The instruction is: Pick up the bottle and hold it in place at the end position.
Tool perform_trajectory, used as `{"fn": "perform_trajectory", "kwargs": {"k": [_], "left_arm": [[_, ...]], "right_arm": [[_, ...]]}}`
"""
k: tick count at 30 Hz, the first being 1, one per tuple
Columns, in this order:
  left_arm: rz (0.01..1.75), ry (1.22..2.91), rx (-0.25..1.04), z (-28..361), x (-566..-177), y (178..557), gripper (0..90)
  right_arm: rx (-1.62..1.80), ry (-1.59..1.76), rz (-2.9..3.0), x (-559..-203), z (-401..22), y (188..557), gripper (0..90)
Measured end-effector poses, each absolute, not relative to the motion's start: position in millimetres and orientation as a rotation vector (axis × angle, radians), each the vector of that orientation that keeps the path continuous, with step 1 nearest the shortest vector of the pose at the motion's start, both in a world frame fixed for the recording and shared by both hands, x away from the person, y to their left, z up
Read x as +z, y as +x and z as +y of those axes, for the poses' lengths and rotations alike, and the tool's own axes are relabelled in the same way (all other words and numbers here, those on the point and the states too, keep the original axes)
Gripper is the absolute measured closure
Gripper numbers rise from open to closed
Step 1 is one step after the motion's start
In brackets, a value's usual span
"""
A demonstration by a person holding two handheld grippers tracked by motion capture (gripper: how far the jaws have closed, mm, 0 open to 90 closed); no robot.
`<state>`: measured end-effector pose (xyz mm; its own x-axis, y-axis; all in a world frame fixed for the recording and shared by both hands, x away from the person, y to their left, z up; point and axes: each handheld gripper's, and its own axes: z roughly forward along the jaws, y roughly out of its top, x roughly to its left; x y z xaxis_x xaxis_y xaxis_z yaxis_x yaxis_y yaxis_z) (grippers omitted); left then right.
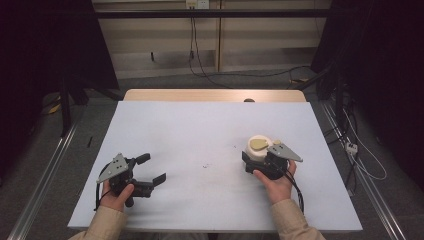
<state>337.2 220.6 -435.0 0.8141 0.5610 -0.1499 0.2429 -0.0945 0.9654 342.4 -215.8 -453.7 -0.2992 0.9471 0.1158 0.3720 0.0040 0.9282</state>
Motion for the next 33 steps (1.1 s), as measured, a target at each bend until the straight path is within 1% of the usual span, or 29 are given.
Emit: {"fn": "perform_trajectory", "kwargs": {"k": [2,11,33], "left_arm": [[0.636,1.681,0.299,221,-435,337,3.3],[0.635,1.68,0.301,220,-435,338,3.3],[0.629,1.672,0.31,221,-434,337,3.3]], "right_arm": [[1.285,1.356,1.703,-453,-215,343,5.5],[1.283,1.261,1.738,-442,-203,342,6.0],[1.342,1.218,1.794,-427,-157,382,6.0]]}}
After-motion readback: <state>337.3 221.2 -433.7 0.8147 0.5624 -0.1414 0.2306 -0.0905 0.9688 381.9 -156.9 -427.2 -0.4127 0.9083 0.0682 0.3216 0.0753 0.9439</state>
